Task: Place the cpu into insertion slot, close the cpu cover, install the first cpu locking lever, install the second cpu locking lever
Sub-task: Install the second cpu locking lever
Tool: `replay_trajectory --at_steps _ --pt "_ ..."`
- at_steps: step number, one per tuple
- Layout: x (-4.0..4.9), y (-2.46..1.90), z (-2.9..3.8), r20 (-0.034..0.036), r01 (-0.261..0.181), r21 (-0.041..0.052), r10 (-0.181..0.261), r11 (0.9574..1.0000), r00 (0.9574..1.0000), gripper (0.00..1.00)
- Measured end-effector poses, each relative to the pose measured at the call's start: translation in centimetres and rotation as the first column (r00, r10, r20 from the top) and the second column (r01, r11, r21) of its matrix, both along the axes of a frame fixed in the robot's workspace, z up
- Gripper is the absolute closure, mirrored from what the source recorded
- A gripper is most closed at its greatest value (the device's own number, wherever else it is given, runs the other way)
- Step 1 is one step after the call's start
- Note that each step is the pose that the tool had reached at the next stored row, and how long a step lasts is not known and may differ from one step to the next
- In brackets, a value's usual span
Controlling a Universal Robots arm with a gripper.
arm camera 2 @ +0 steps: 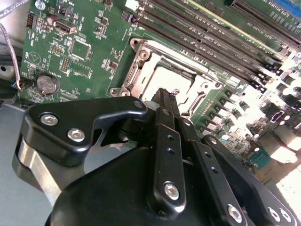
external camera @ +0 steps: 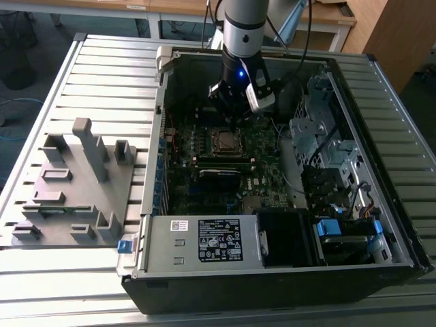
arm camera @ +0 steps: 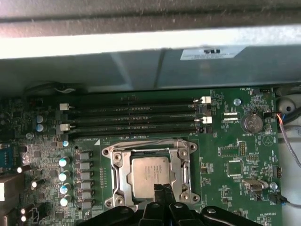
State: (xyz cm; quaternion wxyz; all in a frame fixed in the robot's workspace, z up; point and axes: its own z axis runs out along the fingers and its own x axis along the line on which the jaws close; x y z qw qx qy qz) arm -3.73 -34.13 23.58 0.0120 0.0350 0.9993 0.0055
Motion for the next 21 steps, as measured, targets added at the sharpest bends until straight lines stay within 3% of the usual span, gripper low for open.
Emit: replay_trajectory --at_steps 16,21 --pt "-0.02 -2.49 -0.04 0.0003 0.000 0.0003 0.000 1.0000 1.0000 0.90" --pt "-0.52 -2.80 -0.17 0.0053 0.000 0.0005 0.000 1.0000 1.0000 0.90"
